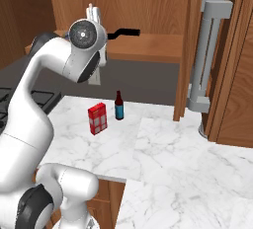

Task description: Pick the pan from the cabinet and place it on the stove. Then turn on the stove burner for the pan.

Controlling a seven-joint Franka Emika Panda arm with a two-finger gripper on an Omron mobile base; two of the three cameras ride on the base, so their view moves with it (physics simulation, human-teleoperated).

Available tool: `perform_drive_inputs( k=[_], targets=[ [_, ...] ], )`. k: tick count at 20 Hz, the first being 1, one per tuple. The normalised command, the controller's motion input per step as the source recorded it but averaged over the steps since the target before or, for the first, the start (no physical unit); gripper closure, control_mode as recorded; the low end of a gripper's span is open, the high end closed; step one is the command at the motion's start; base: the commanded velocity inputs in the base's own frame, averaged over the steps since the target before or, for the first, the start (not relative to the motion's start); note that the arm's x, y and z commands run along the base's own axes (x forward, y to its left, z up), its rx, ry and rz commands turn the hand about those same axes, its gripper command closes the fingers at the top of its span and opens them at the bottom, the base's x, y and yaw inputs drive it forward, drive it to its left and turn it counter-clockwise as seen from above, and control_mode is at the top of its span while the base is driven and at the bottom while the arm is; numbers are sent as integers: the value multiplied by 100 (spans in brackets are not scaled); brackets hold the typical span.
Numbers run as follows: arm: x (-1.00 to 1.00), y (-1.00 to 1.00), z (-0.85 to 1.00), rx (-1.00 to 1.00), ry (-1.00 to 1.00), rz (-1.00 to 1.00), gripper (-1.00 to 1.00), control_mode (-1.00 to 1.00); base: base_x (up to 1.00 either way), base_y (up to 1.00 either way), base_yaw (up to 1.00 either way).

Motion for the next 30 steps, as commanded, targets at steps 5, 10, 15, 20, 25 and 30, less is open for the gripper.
perform_drive_inputs(
  k=[5,10,15,20,25,30],
  targets=[
    [22,0,-23,1,0,0,-100,-100,0,0,0],
    [22,0,-26,2,0,0,-100,-100,0,0,0],
    [20,0,-30,1,0,0,-100,-100,0,0,0],
    [12,0,-24,0,0,0,-100,-100,0,0,0],
    [1,0,-14,1,0,0,-100,-100,0,0,0],
    [0,0,-2,0,0,0,-100,-100,0,0,0]
  ],
)
